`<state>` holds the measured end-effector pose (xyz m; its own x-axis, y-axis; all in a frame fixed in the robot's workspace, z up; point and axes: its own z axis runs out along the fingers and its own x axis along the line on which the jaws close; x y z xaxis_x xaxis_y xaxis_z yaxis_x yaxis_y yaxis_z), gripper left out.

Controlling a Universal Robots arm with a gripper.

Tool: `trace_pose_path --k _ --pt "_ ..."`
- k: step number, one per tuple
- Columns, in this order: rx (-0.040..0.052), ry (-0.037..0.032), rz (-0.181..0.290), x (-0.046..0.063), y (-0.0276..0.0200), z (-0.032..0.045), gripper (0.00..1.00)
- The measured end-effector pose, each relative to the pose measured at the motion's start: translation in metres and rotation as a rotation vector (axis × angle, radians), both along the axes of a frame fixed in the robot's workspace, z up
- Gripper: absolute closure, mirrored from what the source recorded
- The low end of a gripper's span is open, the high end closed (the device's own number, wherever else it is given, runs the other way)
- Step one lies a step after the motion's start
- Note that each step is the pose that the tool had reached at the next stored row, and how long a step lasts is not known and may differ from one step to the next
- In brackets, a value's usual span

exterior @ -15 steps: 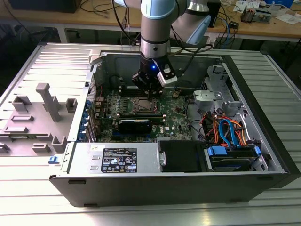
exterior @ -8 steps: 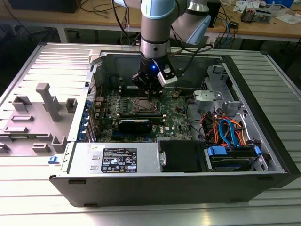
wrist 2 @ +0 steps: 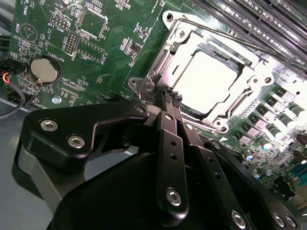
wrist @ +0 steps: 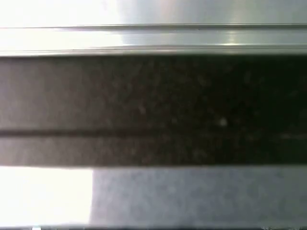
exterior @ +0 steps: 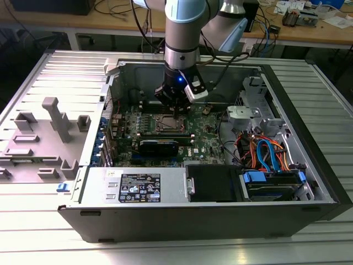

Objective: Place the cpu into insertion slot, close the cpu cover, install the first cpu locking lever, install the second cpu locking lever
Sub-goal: 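Install the second cpu locking lever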

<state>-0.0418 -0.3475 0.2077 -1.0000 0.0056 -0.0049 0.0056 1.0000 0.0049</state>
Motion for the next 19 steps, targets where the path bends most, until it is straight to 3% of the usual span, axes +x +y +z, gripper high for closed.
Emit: trace_pose_path --k 9,12,15,19 --pt "0.0002 0.0000 0.000 0.000 -0.0038 0.0066 0.89" --pt "-0.0001 0.0002 0.000 0.000 -0.0090 0.0067 0.89" --pt "0.0001 0.0000 0.000 0.000 -0.0176 0.0067 0.89" --pt "-0.0001 0.0001 0.000 0.000 -0.0203 0.0077 0.89"
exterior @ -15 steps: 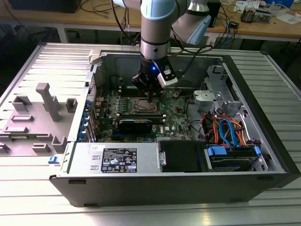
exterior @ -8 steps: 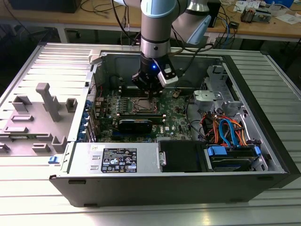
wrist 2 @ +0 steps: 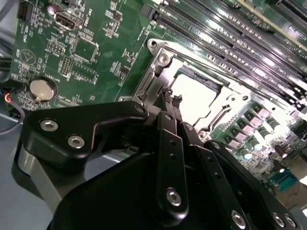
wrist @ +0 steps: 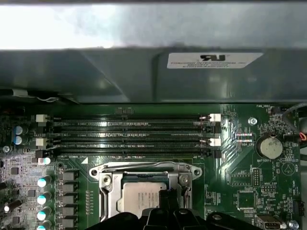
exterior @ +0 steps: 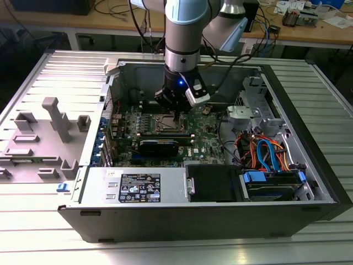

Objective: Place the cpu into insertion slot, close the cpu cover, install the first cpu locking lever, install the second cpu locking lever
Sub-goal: 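Install the second cpu locking lever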

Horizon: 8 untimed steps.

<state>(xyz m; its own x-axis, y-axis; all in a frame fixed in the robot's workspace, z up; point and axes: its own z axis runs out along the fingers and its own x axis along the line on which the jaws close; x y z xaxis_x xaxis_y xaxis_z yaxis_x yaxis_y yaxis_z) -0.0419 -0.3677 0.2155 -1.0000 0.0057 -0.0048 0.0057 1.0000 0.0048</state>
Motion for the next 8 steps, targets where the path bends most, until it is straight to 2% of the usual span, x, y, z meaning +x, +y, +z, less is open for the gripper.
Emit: trace_pose_path --k 2,8 --pt "0.0001 0.0000 0.000 0.0001 0.0000 0.0033 0.89" --pt "0.0001 -0.0001 0.000 0.0001 -0.0008 0.0037 0.89"
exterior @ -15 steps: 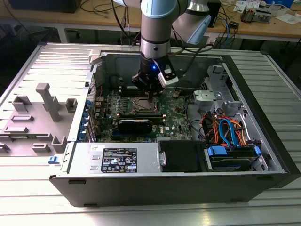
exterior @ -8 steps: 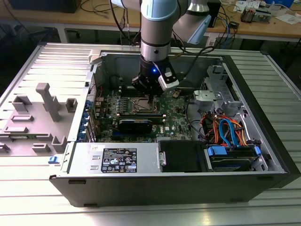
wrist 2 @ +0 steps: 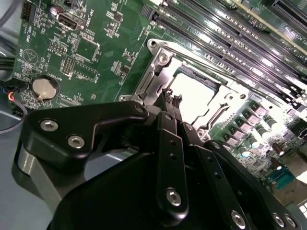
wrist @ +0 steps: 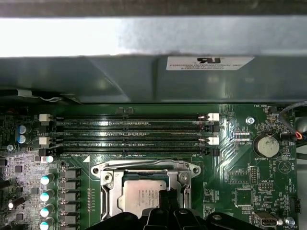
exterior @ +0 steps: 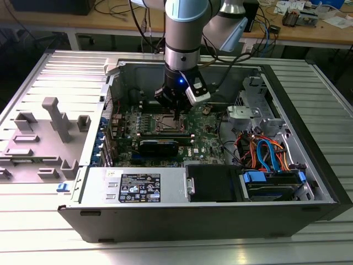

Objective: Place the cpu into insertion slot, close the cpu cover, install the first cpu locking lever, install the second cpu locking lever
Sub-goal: 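Install the second cpu locking lever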

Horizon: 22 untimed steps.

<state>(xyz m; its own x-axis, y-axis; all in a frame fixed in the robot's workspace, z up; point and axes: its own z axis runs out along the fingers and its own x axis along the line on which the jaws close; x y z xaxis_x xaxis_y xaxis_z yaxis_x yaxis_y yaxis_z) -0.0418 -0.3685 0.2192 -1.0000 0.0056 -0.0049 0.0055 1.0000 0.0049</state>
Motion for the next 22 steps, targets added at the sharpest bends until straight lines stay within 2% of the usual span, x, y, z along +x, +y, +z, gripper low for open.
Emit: trace_pose_path --k 3,5,6,8,10,14,22 --pt "-0.0001 0.0001 0.000 0.000 -0.0013 0.0000 0.89" --pt "0.0000 0.0000 0.000 0.000 -0.0073 0.0000 0.89" --pt "0.0000 0.0000 0.000 0.000 -0.0087 0.0000 0.89" --pt "-0.0002 0.0001 0.000 0.000 -0.0095 0.0017 0.89" --pt "-0.0006 0.0000 0.000 0.000 -0.0099 0.0065 0.89" --pt "-0.0007 0.0000 0.000 0.000 -0.0124 0.0086 0.89" --pt "-0.0007 0.0000 0.000 0.000 -0.0233 0.0086 0.89"
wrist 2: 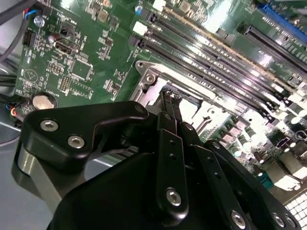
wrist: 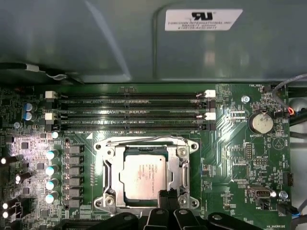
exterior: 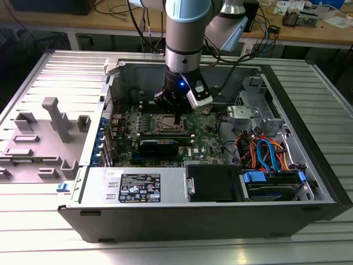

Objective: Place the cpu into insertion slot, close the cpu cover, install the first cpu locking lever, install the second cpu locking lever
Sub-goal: 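Install the second cpu locking lever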

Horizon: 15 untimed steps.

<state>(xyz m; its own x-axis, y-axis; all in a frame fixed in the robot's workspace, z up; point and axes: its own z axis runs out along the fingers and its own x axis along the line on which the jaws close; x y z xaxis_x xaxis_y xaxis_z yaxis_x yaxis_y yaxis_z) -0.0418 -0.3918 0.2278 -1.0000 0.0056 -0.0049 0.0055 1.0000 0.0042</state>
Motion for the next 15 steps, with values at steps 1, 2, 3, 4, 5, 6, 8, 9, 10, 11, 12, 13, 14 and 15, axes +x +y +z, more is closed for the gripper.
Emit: trace_pose_path --k 1,2,3,4,5,6,8,9,10,11,12,13,14,15 --pt "-0.0002 0.0001 0.000 0.000 -0.0009 0.0006 0.89" --pt "-0.0001 0.0001 0.000 0.000 -0.0014 0.0021 0.89" --pt "-0.0001 0.0001 0.000 0.000 -0.0018 0.0032 0.89" --pt "0.0000 0.0000 0.000 0.000 -0.0020 0.0034 0.89" --pt "0.0001 0.0000 0.000 0.000 -0.0023 0.0034 0.89" --pt "0.0000 0.0000 0.000 0.000 -0.0030 0.0034 0.89" --pt "-0.0001 0.0000 0.000 0.000 -0.0047 0.0035 0.89" --pt "-0.0001 0.0000 0.000 0.000 -0.0059 0.0034 0.89" --pt "0.0000 0.0000 0.000 0.000 -0.0083 0.0034 0.89" --pt "0.0000 0.0000 0.000 0.000 -0.0107 0.0034 0.89" --pt "-0.0001 0.0001 0.000 0.000 -0.0134 0.0035 0.89" --pt "-0.0001 0.0001 0.000 0.000 -0.0138 0.0042 0.89" --pt "-0.0002 0.0001 0.000 0.000 -0.0141 0.0052 0.89" --pt "-0.0001 0.0000 0.000 0.000 -0.0143 0.0060 0.89"
